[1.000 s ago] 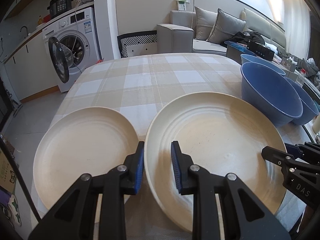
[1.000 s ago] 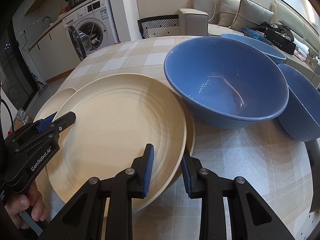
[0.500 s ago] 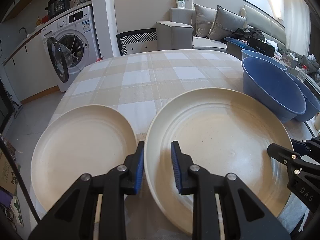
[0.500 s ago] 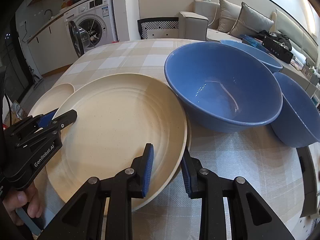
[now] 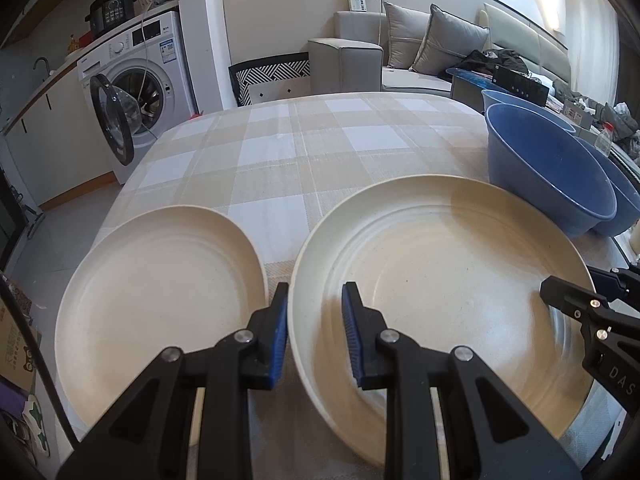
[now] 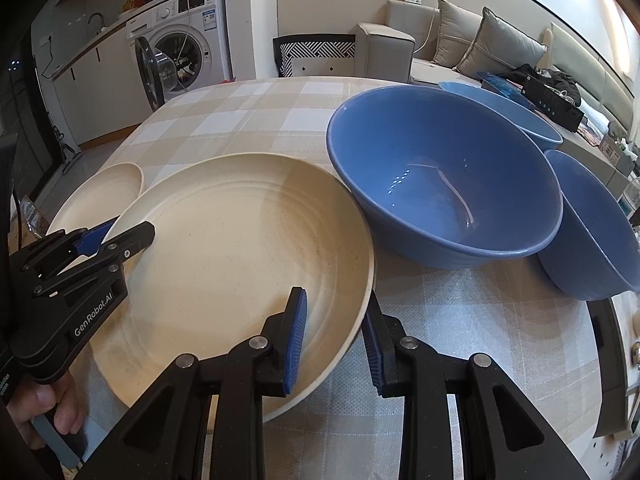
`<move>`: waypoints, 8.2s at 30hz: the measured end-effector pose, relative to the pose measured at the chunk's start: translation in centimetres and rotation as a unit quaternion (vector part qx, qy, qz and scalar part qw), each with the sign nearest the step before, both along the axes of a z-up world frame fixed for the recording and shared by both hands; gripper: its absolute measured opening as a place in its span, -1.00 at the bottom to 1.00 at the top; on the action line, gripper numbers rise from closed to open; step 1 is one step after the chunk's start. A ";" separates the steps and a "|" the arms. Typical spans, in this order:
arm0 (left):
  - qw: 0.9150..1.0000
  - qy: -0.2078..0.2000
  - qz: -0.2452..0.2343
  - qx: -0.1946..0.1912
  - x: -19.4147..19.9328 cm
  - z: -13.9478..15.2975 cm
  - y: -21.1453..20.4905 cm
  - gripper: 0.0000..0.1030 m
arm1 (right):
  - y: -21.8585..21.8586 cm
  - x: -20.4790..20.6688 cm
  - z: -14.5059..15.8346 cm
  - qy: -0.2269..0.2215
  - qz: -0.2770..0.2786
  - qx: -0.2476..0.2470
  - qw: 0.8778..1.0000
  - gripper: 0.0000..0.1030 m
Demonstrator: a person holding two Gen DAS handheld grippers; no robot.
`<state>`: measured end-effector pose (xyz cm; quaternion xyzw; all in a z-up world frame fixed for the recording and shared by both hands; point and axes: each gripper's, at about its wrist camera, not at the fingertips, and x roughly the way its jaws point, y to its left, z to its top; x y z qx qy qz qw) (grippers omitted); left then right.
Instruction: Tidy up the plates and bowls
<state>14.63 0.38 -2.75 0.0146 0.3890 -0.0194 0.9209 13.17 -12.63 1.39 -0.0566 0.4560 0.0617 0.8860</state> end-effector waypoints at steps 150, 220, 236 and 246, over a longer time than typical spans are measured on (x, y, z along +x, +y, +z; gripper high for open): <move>0.969 0.008 0.236 -0.078 -4.9 0.1 18.5 1.00 | 19.8 9.2 -0.9 0.049 0.239 0.058 0.968 0.98; 0.975 0.041 0.212 -0.060 -4.2 -1.7 17.3 -0.23 | 21.9 9.2 -2.6 0.069 0.260 0.004 0.963 -0.18; 0.976 0.022 0.210 -0.051 -4.7 0.0 16.6 -0.23 | 21.1 8.6 -1.0 0.050 0.258 0.011 0.965 -0.18; 0.978 0.008 0.205 -0.047 -5.1 1.4 15.9 -0.23 | 20.3 7.9 0.5 0.033 0.255 0.015 0.966 -0.18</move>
